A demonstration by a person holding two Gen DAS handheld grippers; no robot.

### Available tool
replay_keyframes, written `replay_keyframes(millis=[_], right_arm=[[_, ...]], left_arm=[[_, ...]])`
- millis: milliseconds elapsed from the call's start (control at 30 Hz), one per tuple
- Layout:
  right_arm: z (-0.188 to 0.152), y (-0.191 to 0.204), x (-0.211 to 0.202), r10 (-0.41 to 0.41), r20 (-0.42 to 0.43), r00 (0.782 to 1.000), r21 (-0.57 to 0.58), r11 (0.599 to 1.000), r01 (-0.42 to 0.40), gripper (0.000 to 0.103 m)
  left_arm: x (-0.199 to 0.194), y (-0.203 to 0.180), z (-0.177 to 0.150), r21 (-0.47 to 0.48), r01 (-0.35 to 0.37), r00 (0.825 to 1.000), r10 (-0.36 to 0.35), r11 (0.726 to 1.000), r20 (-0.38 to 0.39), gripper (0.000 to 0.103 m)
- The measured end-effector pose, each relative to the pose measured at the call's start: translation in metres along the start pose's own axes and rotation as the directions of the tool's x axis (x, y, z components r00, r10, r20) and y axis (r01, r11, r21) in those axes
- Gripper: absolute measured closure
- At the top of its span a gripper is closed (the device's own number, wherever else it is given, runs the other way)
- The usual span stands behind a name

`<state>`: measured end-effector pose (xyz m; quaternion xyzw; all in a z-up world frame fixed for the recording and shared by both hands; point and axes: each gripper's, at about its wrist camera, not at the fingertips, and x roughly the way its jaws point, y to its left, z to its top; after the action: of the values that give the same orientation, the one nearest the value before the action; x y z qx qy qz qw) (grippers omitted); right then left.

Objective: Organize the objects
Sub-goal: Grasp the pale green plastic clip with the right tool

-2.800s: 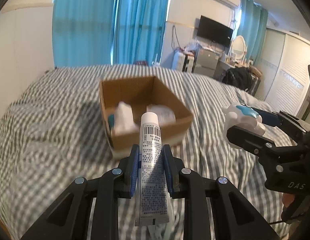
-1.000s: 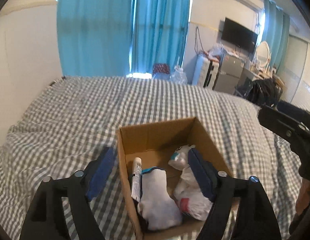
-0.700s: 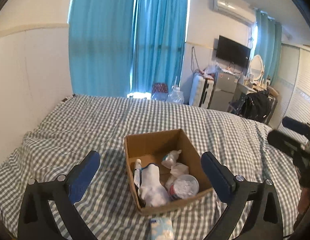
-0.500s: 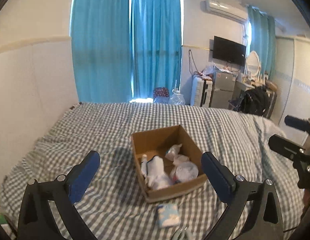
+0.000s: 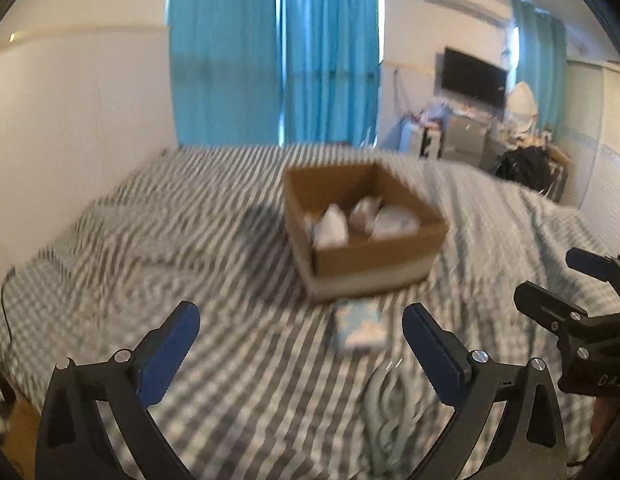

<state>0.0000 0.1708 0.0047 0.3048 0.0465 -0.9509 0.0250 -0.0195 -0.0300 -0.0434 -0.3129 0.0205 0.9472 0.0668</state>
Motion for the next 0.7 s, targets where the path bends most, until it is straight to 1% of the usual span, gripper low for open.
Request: replay_keyframes(millis=[67, 133, 233, 300, 400, 500, 567, 700], right_arm=[[-0.016, 0.006, 0.014, -0.002, -0.031, 1.0, 0.006, 1.0, 0.002, 0.0], [-0.036, 0.016, 0.032, 0.021, -0.082, 0.996, 0.005, 1.0, -0.02, 0.0], [-0.059, 0.028, 0.055, 0.017, -0.143, 0.99, -0.019, 1.0, -0.02, 0.0], [-0.073, 0.037, 0.07, 0.027, -0.193, 0.981, -0.038, 0.999, -0.035, 0.0], [-0.088, 0.049, 0.086, 0.051, -0.247, 0.968, -0.067, 0.995, -0.069, 0.001], [-0.098, 0.06, 0.099, 0.085, -0.289, 0.954, -0.078, 0.991, -0.111, 0.008], [-0.101, 0.063, 0.106, 0.111, -0.31, 0.944, -0.067, 0.988, -0.138, 0.008], [-0.107, 0.077, 0.121, 0.176, -0.351, 0.92, -0.053, 0.977, -0.207, 0.013]], left_arm=[[0.011, 0.002, -0.017, 0.011, -0.016, 1.0, 0.017, 1.0, -0.026, 0.0], [0.022, 0.002, -0.031, 0.029, -0.044, 0.998, 0.045, 0.999, -0.043, 0.0], [0.032, 0.006, -0.044, 0.042, -0.05, 0.995, 0.054, 0.998, -0.087, 0.0], [0.039, 0.012, -0.046, 0.032, -0.038, 0.993, 0.041, 0.999, -0.113, 0.0], [0.039, 0.021, -0.048, -0.002, -0.038, 0.994, 0.037, 0.999, -0.102, 0.0], [0.043, 0.026, -0.048, -0.017, -0.043, 0.993, 0.041, 0.999, -0.107, 0.0], [0.048, 0.029, -0.049, -0.032, -0.043, 0.991, 0.039, 0.999, -0.124, 0.0], [0.055, 0.033, -0.051, -0.05, -0.05, 0.989, 0.042, 0.998, -0.144, 0.0]])
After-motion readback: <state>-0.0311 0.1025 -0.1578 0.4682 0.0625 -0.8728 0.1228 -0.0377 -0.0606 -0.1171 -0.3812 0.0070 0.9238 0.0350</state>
